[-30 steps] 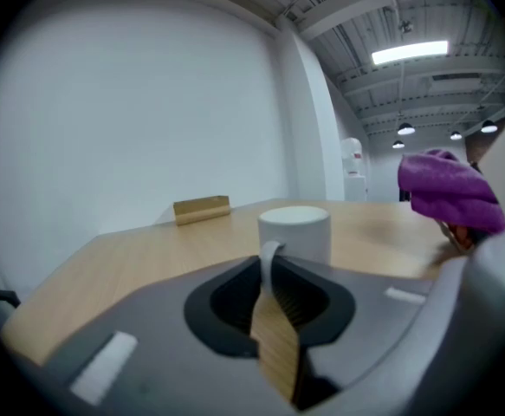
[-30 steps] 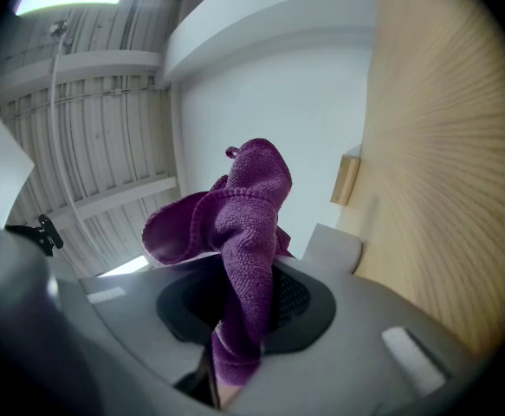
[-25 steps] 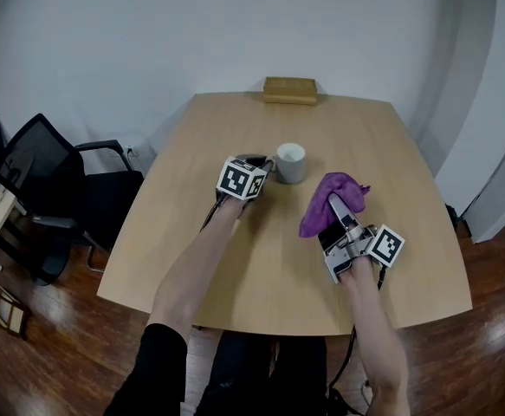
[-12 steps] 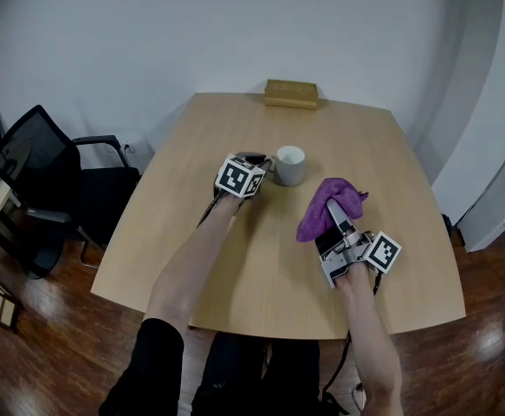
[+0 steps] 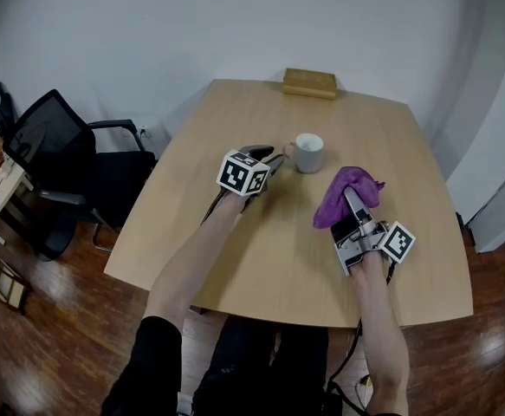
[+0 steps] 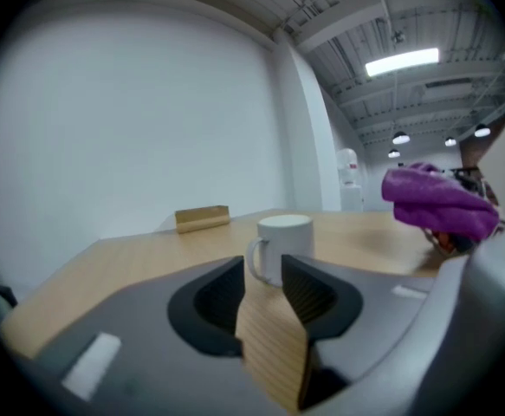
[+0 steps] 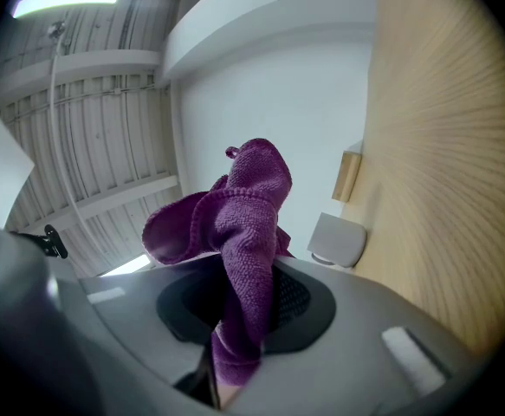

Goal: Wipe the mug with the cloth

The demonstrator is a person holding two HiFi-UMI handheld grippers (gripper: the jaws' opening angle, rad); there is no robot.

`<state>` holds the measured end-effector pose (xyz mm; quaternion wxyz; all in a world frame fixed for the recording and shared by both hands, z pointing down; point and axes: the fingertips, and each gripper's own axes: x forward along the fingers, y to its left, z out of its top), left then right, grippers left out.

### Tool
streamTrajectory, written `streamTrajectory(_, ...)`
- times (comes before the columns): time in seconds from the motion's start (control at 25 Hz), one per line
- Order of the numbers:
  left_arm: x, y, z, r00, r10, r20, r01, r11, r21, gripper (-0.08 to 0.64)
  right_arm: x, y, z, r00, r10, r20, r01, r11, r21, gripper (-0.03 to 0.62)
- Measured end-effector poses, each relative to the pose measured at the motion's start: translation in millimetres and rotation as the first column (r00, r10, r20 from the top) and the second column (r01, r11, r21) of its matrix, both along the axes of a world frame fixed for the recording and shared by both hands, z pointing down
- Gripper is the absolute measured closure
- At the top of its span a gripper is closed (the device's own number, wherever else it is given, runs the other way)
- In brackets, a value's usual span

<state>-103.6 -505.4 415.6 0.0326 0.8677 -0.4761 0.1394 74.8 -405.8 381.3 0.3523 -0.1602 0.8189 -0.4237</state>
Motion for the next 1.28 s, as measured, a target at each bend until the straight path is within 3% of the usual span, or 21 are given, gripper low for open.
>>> streamTrajectory(0.16, 11.6, 40.2, -7.4, 0.983, 0.011, -0.185, -0.018, 0.999, -0.034, 0.420, 1.1, 0.4, -1.2, 1.000, -0.008, -0.004, 0.008, 1.000, 0.016, 0.518)
streamTrajectory(0.28, 33.2, 72.3, -10.3, 0.939, 0.067, -0.339, -0.091, 0.994, -0.057, 0.422, -3.3, -0.5, -2.3, 1.000, -0.024, -0.003, 0.025, 0.999, 0.030, 0.518)
streamTrajectory(0.36, 44.2, 90.6, -13.1, 0.873, 0.070, -0.483, -0.131, 0.987, -0.094, 0.441, -5.8, -1.6, -1.6, 0.999, -0.037, 0.005, 0.037, 0.999, 0.028, 0.518)
streamTrajectory(0.4, 52.0, 98.4, -15.0, 0.824, 0.077, -0.562, -0.169, 0.979, -0.113, 0.479, -6.7, -1.5, -2.1, 0.999, -0.047, 0.013, 0.047, 0.999, 0.024, 0.518)
streamTrajectory(0.48, 65.5, 108.8, -21.2, 0.715, 0.100, -0.692, -0.254, 0.959, -0.124, 0.491, -10.2, 0.6, -4.9, 0.996, -0.080, 0.034, 0.079, 0.997, 0.022, 0.518)
streamTrajectory(0.56, 72.9, 115.4, -27.6, 0.621, 0.132, -0.773, -0.332, 0.937, -0.107, 0.526, -16.0, 5.4, -6.8, 0.993, -0.111, 0.045, 0.110, 0.994, 0.026, 0.518)
streamTrajectory(0.6, 74.3, 118.1, -29.7, 0.586, 0.145, -0.797, -0.359, 0.928, -0.095, 0.528, -18.9, 8.3, -6.6, 0.992, -0.123, 0.042, 0.122, 0.992, 0.028, 0.518)
streamTrajectory(0.68, 73.4, 122.1, -32.0, 0.548, 0.163, -0.820, -0.385, 0.920, -0.074, 0.542, -23.7, 12.2, -4.6, 0.990, -0.137, 0.027, 0.136, 0.990, 0.034, 0.518)
streamTrajectory(0.8, 73.9, 123.7, -35.7, 0.542, 0.186, -0.820, -0.391, 0.919, -0.050, 0.546, -26.0, 11.8, -5.4, 0.988, -0.151, 0.006, 0.151, 0.987, 0.059, 0.518)
streamTrajectory(0.88, 82.4, 128.3, -37.4, 0.559, 0.210, -0.802, -0.393, 0.919, -0.033, 0.548, -21.8, 15.3, -6.4, 0.987, -0.160, 0.003, 0.160, 0.984, 0.078, 0.518)
streamTrajectory(1.0, 96.1, 135.4, -37.3, 0.615, 0.243, -0.750, -0.389, 0.921, -0.020, 0.551, -13.9, 22.5, -5.9, 0.987, -0.160, -0.002, 0.159, 0.983, 0.096, 0.518)
streamTrajectory(1.12, 88.5, 131.9, -32.6, 0.684, 0.226, -0.694, -0.345, 0.938, -0.034, 0.551, -17.1, 22.0, -10.3, 0.986, -0.166, -0.011, 0.165, 0.974, 0.152, 0.518)
streamTrajectory(1.2, 82.0, 131.2, -34.5, 0.680, 0.206, -0.704, -0.326, 0.944, -0.039, 0.551, -26.3, 23.9, -16.8, 0.982, -0.186, -0.010, 0.185, 0.968, 0.169, 0.518)
streamTrajectory(1.28, 86.3, 132.4, -40.5, 0.643, 0.212, -0.736, -0.340, 0.940, -0.026, 0.552, -30.5, 27.3, -20.2, 0.978, -0.207, -0.001, 0.205, 0.968, 0.141, 0.518)
